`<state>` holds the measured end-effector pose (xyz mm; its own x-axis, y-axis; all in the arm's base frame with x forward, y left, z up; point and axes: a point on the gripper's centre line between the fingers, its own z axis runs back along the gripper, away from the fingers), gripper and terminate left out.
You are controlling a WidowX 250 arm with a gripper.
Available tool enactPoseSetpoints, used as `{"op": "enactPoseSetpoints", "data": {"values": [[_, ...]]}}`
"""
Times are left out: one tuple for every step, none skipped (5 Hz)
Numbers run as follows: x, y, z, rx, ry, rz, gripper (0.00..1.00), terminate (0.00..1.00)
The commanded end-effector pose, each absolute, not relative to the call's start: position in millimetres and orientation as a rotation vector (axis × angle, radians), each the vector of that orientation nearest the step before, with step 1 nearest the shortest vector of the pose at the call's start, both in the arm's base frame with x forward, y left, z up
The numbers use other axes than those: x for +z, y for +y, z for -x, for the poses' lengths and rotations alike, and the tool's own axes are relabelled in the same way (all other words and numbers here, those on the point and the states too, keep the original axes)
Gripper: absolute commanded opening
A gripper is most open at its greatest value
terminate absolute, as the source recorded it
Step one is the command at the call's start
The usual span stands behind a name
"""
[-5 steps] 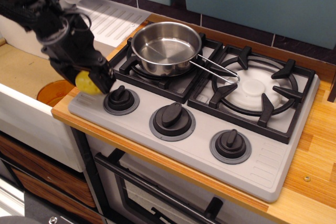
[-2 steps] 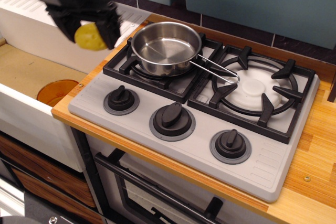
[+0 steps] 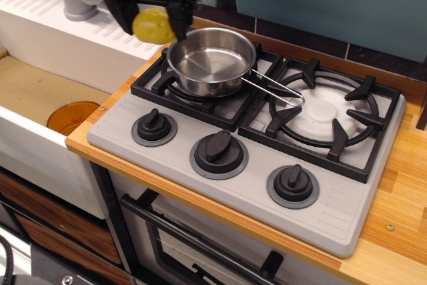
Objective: Put pot or pan on stove and put potato in pot or pan
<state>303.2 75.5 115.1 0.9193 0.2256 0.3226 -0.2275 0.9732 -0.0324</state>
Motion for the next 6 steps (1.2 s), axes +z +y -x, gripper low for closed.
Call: {"op": "enactPoseSetpoints", "data": {"values": [[124, 60, -330, 0.24, -0.408, 0.034, 0.0, 0.0], [121, 52, -334, 0.243, -0.415, 0.071, 0.0, 0.0], [120, 50, -335, 0.229, -0.418, 0.089, 1.0, 0.0], [123, 51, -333, 0.213, -0.415, 0.099, 1.0, 0.0], [125, 50, -330, 0.212, -0.413, 0.103, 1.0, 0.0], [127, 51, -327, 0.207, -0.406, 0.102, 1.0, 0.0]]}}
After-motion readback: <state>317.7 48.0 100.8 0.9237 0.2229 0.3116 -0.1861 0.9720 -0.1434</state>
